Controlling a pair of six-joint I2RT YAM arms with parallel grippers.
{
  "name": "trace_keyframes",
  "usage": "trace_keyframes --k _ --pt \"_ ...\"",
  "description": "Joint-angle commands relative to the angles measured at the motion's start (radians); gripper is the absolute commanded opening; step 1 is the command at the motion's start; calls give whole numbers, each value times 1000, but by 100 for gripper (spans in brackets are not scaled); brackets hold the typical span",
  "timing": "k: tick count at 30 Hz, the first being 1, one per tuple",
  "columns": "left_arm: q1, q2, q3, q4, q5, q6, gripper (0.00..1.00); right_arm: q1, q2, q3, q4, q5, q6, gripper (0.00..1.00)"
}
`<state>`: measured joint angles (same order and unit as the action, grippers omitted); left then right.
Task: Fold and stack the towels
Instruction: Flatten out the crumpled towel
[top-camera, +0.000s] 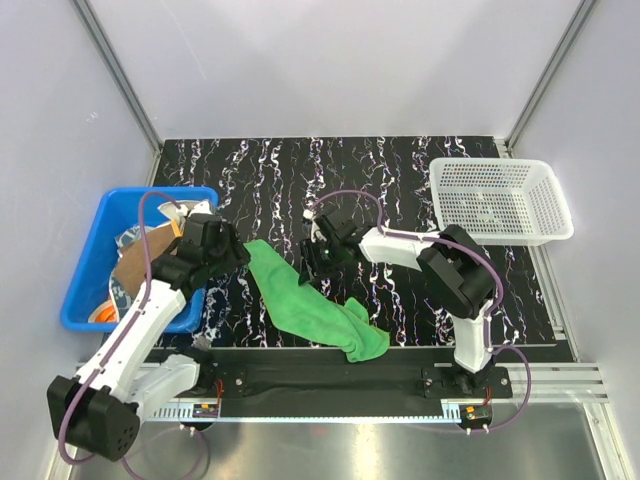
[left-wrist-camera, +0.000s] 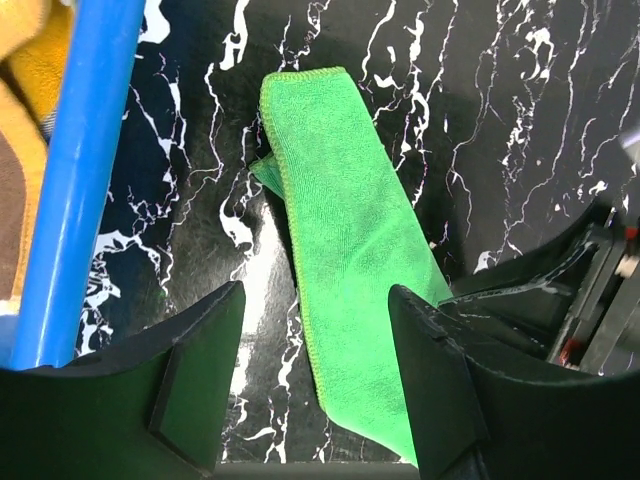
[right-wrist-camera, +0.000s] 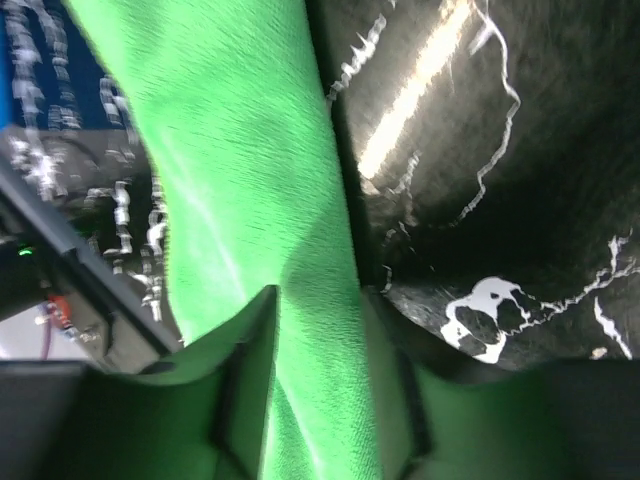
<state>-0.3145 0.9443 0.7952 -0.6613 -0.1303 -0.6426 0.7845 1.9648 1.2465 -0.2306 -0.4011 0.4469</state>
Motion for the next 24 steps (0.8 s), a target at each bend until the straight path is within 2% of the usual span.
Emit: trace_keyframes --k 1,3,7,11,14,16,17,20,24 --pt "20 48 18 77 86 37 64 19 -7 -27 39 76 -2 43" --pt "25 71 29 101 95 44 64 18 -21 -24 8 122 -19 34" --pt "29 143 82 109 74 61 65 9 -37 -10 -10 111 -47 26" --pt "32 180 114 79 21 81 65 10 -15 -25 34 41 -10 24" --pt "38 180 115 74 -2 95 66 9 -18 -59 63 39 16 14" --pt "41 183 110 80 15 106 66 6 -44 -62 47 73 0 3" --pt "43 189 110 84 29 121 66 1 -61 -64 31 134 -10 0" --pt "43 232 139 91 72 127 65 -39 -156 -52 -117 269 -37 0" --pt "40 293 187 138 138 104 63 -64 -285 -55 -270 369 -115 0"
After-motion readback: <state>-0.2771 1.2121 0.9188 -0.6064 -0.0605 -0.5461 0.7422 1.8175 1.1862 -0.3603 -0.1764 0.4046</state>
